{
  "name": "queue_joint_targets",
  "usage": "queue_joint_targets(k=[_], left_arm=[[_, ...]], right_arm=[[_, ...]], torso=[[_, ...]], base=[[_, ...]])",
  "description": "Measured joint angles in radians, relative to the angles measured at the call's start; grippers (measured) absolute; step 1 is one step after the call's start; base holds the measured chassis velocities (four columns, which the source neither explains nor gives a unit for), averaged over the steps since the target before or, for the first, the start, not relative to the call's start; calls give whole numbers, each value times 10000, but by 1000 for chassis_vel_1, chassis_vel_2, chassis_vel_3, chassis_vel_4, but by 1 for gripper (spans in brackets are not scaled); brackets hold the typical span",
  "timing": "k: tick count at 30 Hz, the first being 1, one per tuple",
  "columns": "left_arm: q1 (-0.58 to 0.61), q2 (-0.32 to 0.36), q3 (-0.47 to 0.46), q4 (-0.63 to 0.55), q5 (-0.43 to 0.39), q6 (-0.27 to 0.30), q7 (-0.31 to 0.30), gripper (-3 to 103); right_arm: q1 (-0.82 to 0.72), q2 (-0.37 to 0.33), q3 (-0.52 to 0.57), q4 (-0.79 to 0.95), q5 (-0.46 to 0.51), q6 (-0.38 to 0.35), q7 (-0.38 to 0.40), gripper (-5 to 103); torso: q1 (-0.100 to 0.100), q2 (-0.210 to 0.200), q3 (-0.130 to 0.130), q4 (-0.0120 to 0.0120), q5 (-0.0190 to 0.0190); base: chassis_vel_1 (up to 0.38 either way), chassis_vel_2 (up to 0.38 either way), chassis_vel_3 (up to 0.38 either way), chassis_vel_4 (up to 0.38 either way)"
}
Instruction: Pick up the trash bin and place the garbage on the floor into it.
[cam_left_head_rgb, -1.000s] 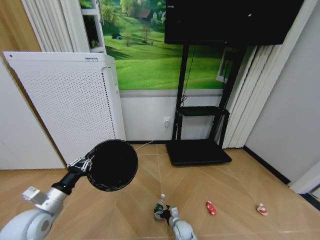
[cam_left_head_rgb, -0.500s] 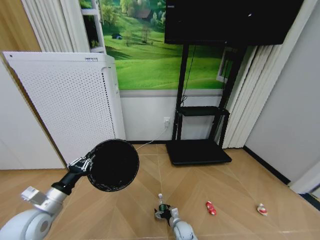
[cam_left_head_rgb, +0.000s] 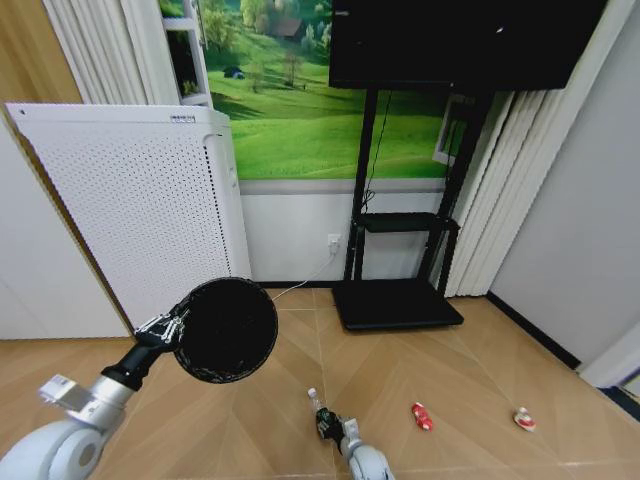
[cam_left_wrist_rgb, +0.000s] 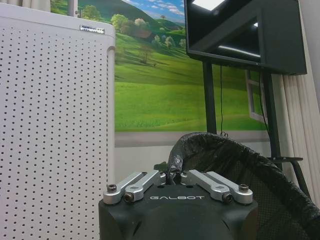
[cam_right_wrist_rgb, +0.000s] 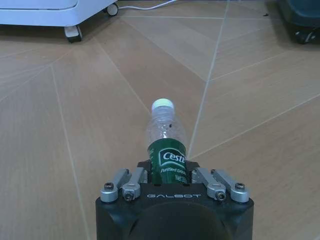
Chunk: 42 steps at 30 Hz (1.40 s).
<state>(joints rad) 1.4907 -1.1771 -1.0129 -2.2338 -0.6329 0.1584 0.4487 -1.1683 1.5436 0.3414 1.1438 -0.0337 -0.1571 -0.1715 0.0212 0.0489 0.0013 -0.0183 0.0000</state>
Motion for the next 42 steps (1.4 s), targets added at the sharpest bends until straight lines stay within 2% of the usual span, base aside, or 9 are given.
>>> queue_joint_targets(k=[4, 7, 13, 15, 26, 28, 31, 40, 42], left_arm=[[-19, -33, 10, 75, 0, -13, 2, 7], [-42, -168, 45, 277, 24, -43, 2, 7], [-309, -249, 309, 601, -7, 27, -363, 7], [-529, -281, 410, 824, -131, 90, -738, 7], [-593, -239, 212, 1620, -478, 148, -1306, 7], [-1095, -250, 738, 2501, -414, 161, -1384, 7], [-1667, -255, 1330, 2911, -130, 168, -1417, 7], [-3042, -359, 3009, 3794, 491, 167, -1467, 7], [-3702, -516, 4171, 4373, 813, 108, -1562, 7]], right_arm=[[-94, -46, 238, 383, 110, 13, 150, 28], [-341, -409, 950, 1430, 317, -30, 219, 21], [-760, -860, 2039, 2592, 871, -130, 311, 21], [-836, -1094, 2454, 3067, 1411, -190, 641, 21], [-909, -1666, 2991, 5290, 2983, -660, 857, 21], [-1078, -1744, 3018, 7140, 4665, -1420, 856, 21], [-1229, -1763, 2888, 8147, 5213, -1844, 880, 21], [-1566, -1895, 2288, 10180, 5520, -2498, 909, 21], [-1647, -1955, 1856, 10695, 5579, -2750, 807, 21]], torso=[[0, -1, 0, 0, 4], [0, -1, 0, 1, 1], [0, -1, 0, -1, 2], [0, -1, 0, -6, 0], [0, 0, 0, 0, 0], [-1, -1, 0, 3, -2], [0, -1, 1, 0, -2], [0, -1, 0, 1, 2], [0, -1, 1, -2, -2]], base=[[0, 0, 0, 0], [0, 0, 0, 0], [0, 0, 0, 0], [0, 0, 0, 0], [0, 0, 0, 0], [0, 0, 0, 0], [0, 0, 0, 0], [0, 0, 0, 0], [0, 0, 0, 0]])
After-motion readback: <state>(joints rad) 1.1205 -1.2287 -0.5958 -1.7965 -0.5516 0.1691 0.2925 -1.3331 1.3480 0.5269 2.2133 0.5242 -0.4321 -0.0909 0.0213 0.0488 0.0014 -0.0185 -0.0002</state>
